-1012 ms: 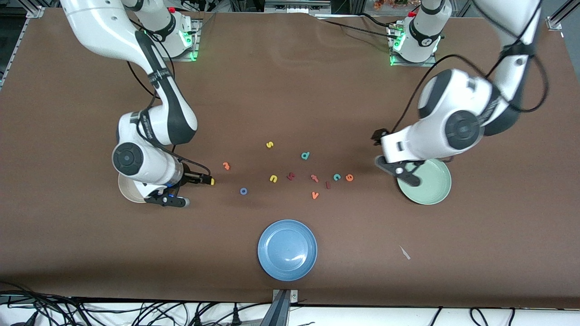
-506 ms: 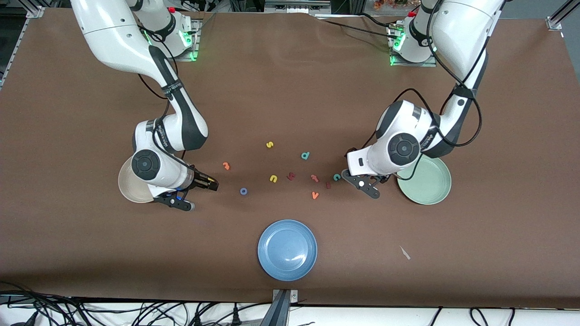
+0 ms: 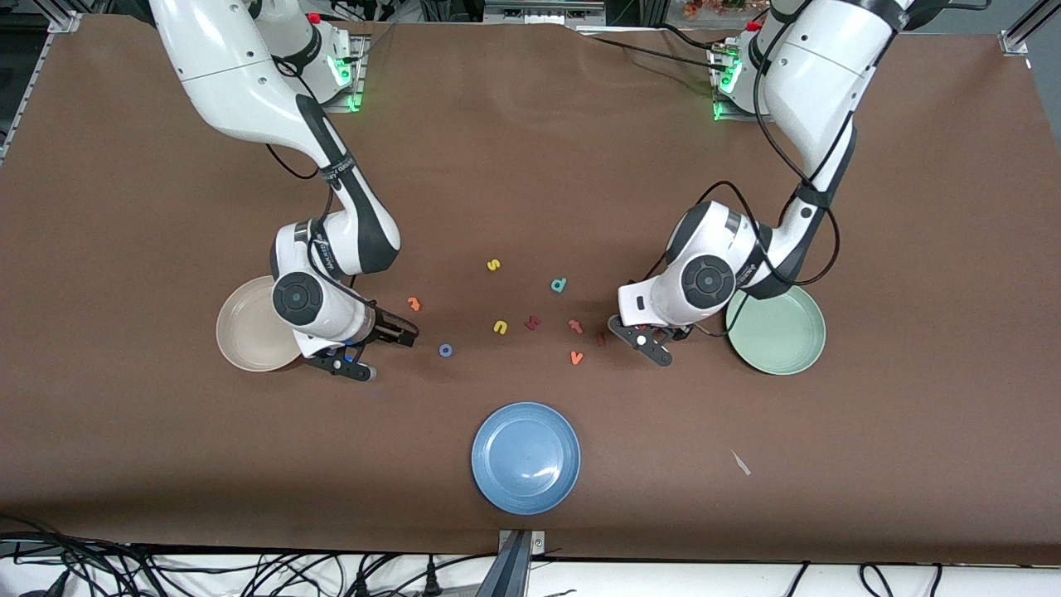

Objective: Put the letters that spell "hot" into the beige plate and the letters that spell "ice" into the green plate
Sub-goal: 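Reach the right gripper to the yellow 4 while the left reaches the orange e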

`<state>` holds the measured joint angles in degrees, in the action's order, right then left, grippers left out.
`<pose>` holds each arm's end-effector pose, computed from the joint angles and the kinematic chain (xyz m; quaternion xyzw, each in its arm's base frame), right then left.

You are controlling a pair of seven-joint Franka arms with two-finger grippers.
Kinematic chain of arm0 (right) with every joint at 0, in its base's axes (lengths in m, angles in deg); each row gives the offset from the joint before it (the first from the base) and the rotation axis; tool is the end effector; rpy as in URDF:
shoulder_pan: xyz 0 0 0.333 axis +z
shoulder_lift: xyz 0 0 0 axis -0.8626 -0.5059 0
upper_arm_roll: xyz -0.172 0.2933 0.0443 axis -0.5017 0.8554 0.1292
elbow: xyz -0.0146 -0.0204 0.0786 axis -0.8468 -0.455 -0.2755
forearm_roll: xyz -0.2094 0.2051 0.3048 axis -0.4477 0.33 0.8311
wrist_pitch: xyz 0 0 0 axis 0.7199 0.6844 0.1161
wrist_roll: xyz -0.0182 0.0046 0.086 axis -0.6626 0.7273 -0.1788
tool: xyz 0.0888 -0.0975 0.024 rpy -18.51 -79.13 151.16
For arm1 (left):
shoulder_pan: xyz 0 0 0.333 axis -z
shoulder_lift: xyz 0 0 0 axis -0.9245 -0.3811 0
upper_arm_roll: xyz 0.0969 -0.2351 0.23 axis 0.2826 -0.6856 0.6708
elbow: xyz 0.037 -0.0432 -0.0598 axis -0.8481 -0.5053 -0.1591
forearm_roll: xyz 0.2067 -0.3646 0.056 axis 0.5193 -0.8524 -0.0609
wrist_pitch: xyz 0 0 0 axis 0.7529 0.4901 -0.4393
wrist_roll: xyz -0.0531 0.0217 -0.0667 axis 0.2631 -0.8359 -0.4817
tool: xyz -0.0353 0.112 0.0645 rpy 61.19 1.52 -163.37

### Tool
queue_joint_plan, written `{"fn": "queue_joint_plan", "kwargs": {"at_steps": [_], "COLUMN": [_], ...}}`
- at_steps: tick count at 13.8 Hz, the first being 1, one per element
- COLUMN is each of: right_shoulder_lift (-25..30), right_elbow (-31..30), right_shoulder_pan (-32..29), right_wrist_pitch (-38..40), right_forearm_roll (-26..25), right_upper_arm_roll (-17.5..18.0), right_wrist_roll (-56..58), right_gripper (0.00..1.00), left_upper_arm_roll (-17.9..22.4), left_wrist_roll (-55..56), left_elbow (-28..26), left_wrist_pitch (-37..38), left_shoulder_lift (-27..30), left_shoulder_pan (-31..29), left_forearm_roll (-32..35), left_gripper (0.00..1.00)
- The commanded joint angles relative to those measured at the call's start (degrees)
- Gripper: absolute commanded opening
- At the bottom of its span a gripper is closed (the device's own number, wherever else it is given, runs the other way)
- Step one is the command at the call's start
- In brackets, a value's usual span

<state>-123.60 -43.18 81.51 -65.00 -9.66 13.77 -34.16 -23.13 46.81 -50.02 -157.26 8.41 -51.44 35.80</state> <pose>0.6683 0.2456 0.1551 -0.9885 0.1423 0.0474 0.0177 0.6309 -0.3084 0.1687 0.9464 -0.3129 -0.0634 0.0490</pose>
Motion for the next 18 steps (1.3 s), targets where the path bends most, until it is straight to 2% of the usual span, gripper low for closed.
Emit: {"fn": "queue_joint_plan", "kwargs": {"at_steps": [1, 2, 5, 7, 9, 10, 11, 12, 14, 15, 17, 18], "right_shoulder_lift": [1.12, 1.38, 1.73, 2.52, 2.53, 2.53, 3.05, 3.14, 3.14, 3.14, 3.14, 3.14], "right_elbow": [-4.46, -6.04, -6.41, -6.59, -6.41, -6.41, -6.41, -6.50, -6.50, -6.50, -6.50, -6.50], "right_shoulder_pan": [0.42, 0.34, 0.34, 0.34, 0.42, 0.34, 0.34, 0.34, 0.34, 0.42, 0.34, 0.34], "right_wrist_pitch": [-6.06, -8.18, -8.38, -7.94, -6.36, -6.35, -6.27, -6.27, -6.26, -6.18, -6.27, -6.27], "right_forearm_roll": [0.10, 0.10, 0.10, 0.10, 0.10, 0.10, 0.10, 0.10, 0.10, 0.10, 0.10, 0.10], "right_upper_arm_roll": [-0.36, -0.36, -0.36, -0.36, -0.36, -0.36, -0.36, -0.36, -0.27, -0.36, -0.36, -0.36], "right_wrist_roll": [1.51, 1.95, 2.04, 2.22, 1.87, 1.96, 1.96, 1.96, 2.04, 2.31, 2.13, 1.87], "right_gripper": [0.99, 0.98, 0.84, 0.80, 0.76, 0.75, 0.73, 0.71, 0.61, 0.55, 0.40, 0.27], "left_upper_arm_roll": [0.19, 0.19, 0.19, 0.19, 0.10, 0.10, 0.10, 0.10, 0.10, 0.10, 0.10, 0.10], "left_wrist_roll": [-0.23, -0.23, -0.23, -0.23, -0.32, -0.23, -0.32, -0.14, -0.14, -0.06, -0.32, -0.49], "left_elbow": [-0.76, -0.76, -0.76, -0.67, -0.67, -0.67, -0.67, -0.67, -0.67, -0.67, -0.59, -0.06], "left_wrist_pitch": [-1.96, -1.97, -4.07, -4.43, -5.91, -6.44, -6.54, -6.45, -6.36, -5.75, -4.61, -1.99], "left_shoulder_lift": [-0.27, -0.35, -1.32, -1.59, -2.11, -2.63, -2.64, -2.64, -2.38, -2.20, -0.63, 0.43], "left_shoulder_pan": [0.81, 0.81, 0.89, 0.89, 0.89, 0.89, 0.89, 0.89, 0.89, 0.81, 0.11, -0.07], "left_forearm_roll": [4.65, 5.71, 6.16, 6.16, 9.04, 9.76, 9.77, 9.77, 9.77, 9.77, 9.77, 9.77], "left_gripper": [0.73, 0.72, 0.64, 0.63, 0.56, 0.56, 0.49, 0.35, 0.05, 0.00, 0.00, 0.00]}}
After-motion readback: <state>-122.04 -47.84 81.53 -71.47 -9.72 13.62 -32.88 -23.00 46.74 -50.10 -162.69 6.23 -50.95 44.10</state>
